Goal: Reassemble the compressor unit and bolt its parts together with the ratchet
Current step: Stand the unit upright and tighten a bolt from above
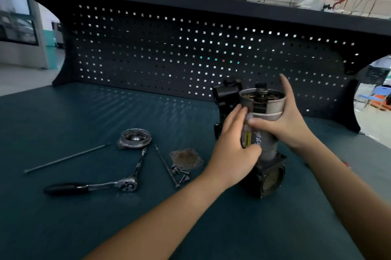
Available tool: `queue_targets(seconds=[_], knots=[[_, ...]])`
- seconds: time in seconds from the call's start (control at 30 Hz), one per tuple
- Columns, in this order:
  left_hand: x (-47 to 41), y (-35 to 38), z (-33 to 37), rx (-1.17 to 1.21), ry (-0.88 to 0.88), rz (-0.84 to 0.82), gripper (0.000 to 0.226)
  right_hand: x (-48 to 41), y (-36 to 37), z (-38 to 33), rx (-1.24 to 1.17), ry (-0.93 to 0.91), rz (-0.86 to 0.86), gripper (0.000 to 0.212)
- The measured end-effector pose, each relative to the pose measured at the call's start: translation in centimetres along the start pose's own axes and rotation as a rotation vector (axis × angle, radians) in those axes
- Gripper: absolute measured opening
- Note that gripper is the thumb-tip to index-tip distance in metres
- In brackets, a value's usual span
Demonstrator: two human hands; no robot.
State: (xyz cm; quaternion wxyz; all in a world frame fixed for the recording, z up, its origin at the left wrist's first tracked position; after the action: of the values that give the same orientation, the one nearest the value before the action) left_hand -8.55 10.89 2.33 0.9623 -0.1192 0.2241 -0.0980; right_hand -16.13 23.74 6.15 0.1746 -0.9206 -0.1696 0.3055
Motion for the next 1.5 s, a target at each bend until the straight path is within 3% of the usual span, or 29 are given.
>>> queue_targets(seconds=[0.2,0.33,0.47,0.6,0.7,0.8,0.93,1.0,1.07,1.13,1.27,1.5], knots=[[-1.1,-0.5,0.5,-0.023,0.023,-0.064,0.068,-0.1,-1.3,1.4,0.015,0.089,0.091,0.126],[-0.2,-3.7,-0.1,-0.014,-0.031,-0.137,0.052,-0.2,-1.7,2.3,-0.067,0.091,0.046,0.107],[1.3,-11.9,-3.1,-0.48,-0.173,-0.01,0.035,-0.3,-1.9,2.6,-0.106,0.094,-0.012,0.089],[2.3,-20.1,-8.3,-0.909,-0.588,0.027,0.039,-0.5,-1.7,2.6,-0.167,0.09,-0.031,0.082],[2.3,-23.1,-10.4,-0.791,-0.74,0.26,0.026,-0.5,-1.5,2.6,-0.207,0.087,-0.021,0.077],[1.7,-23.7,-12.0,-0.841,-0.884,0.194,0.04,-0.4,-1.4,2.6,-0.25,0.086,-0.015,0.073],[0.8,-24.0,-12.7,-0.789,-0.962,0.193,0.027,-0.6,-1.2,2.7,-0.281,0.085,-0.034,0.075],[0.4,-24.1,-12.7,-0.599,-0.993,0.196,0.019,-0.7,-1.1,2.9,-0.284,0.092,-0.046,0.079],[0.4,-24.7,-12.9,-0.407,-1.008,0.223,0.012,-0.9,-1.1,3.0,-0.315,0.091,-0.043,0.066],[0.7,-25.4,-12.9,-0.392,-1.02,0.241,0.01,-1.0,-1.0,3.0,-0.348,0.083,-0.047,0.064],[0.7,-25.6,-11.7,-0.22,-0.971,0.245,0.015,-1.2,-0.8,3.1,-0.385,0.115,-0.054,0.077],[-1.9,-24.0,-3.5,0.011,-0.647,0.264,0.016,-1.3,-1.0,3.4,-0.405,0.108,-0.069,0.069]])
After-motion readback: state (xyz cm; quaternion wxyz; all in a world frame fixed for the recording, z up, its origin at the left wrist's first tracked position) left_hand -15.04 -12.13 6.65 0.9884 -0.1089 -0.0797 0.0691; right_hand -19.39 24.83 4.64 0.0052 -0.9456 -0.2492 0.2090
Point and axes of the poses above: each hand's wrist, its own x-axis away from the middle knuckle, its own y-axis out of the palm, z = x × y, the point moved 3 cm from there along -x, towards the middle knuckle, and after that the axes turned 9 degrees about -z, right-handed, at the moved point
